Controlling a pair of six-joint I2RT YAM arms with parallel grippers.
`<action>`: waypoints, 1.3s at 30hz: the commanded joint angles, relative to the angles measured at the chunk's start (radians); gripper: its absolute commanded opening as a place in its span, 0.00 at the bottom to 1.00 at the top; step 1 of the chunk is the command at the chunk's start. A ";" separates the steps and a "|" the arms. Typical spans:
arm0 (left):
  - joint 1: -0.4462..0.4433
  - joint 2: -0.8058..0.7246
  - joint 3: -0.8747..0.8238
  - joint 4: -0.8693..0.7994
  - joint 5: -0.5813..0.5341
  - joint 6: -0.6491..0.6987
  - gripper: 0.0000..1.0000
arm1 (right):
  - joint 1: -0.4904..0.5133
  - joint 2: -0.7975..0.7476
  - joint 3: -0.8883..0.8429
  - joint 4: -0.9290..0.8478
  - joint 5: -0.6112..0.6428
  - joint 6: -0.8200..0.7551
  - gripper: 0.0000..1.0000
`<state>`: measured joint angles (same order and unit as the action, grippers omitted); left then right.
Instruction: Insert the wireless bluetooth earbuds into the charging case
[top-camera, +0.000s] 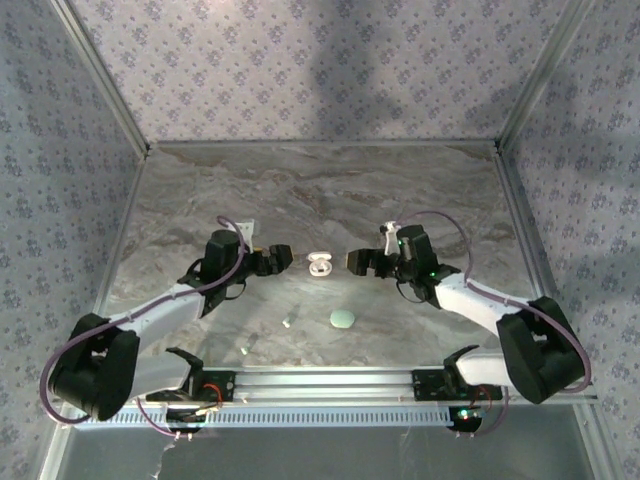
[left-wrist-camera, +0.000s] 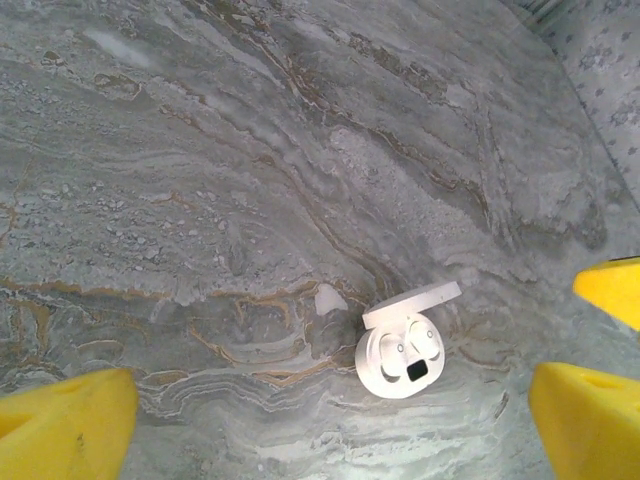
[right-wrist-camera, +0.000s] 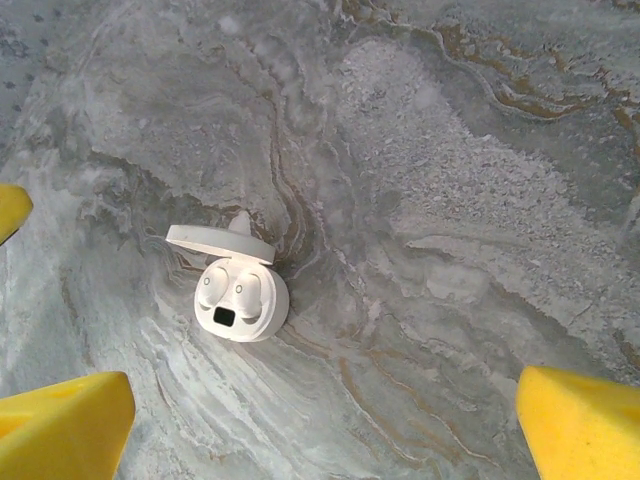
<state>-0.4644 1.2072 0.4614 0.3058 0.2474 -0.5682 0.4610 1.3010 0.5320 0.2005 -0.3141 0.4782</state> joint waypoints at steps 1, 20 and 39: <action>0.023 0.030 -0.004 0.077 0.082 -0.046 1.00 | 0.007 0.024 0.045 -0.039 -0.005 0.003 1.00; 0.044 0.226 -0.023 0.340 0.296 -0.235 1.00 | 0.025 -0.054 0.057 -0.161 0.202 0.023 1.00; 0.000 0.145 0.005 0.155 0.214 -0.142 0.60 | 0.036 0.016 0.310 -0.367 0.118 0.002 1.00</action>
<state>-0.4500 1.3525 0.4461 0.4805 0.4679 -0.7269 0.4961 1.2831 0.7849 -0.1089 -0.1463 0.5030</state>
